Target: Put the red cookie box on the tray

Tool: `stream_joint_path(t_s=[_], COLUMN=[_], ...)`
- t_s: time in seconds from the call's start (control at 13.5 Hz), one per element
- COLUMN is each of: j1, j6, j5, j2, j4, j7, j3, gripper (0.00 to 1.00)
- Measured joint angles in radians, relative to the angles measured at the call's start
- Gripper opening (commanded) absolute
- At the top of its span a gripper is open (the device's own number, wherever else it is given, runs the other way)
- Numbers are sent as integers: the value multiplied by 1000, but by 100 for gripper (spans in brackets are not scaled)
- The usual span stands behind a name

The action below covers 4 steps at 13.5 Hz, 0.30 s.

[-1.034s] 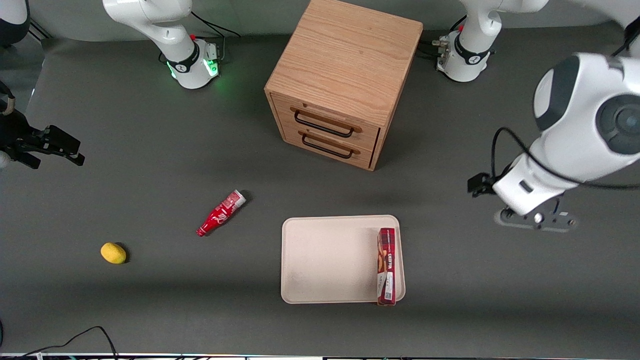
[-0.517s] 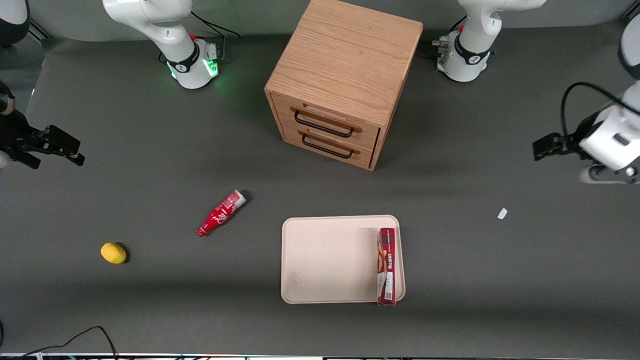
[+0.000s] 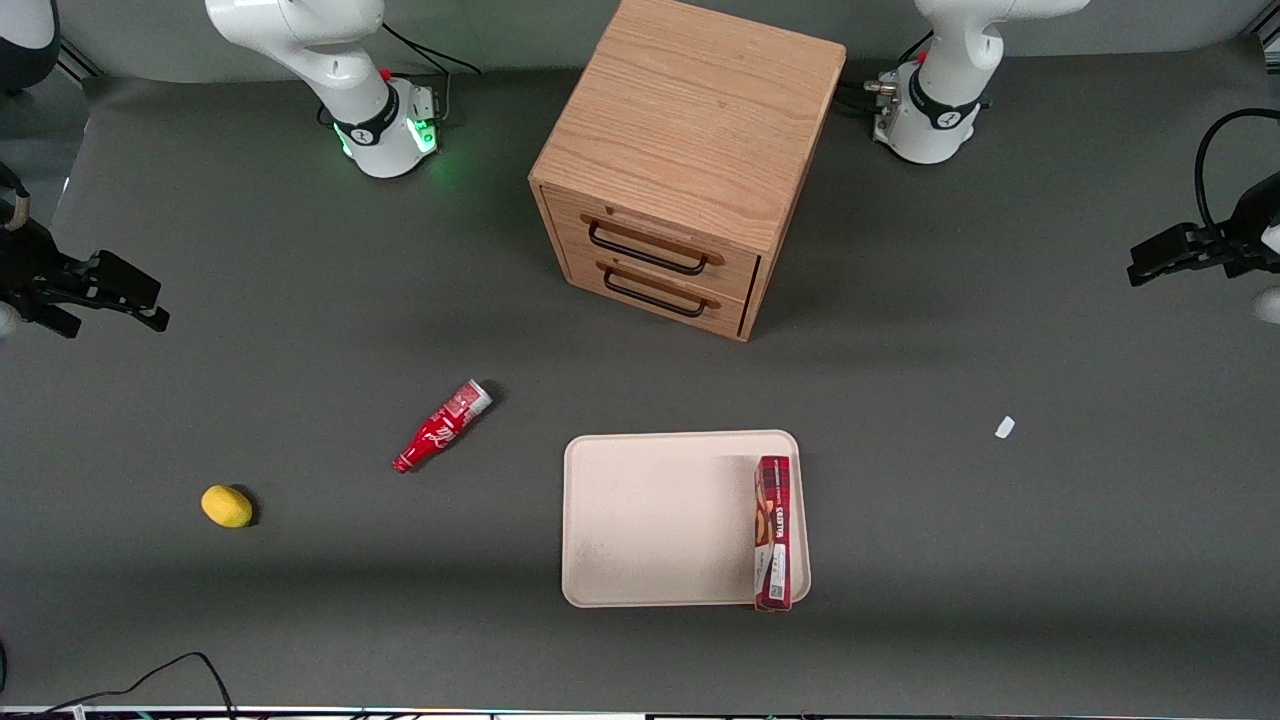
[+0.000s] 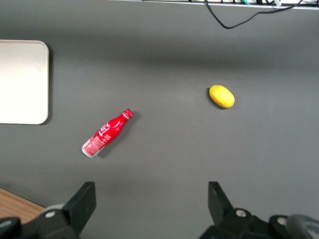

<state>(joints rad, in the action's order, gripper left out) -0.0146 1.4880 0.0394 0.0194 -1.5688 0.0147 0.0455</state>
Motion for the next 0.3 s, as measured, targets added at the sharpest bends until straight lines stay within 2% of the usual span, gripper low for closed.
stream_joint_path(t_s=[0.3], j1=[-9], j6=[0], j5=[-1], j2=[10], j4=[17], j7=[-39], j3=[23], gripper=[100])
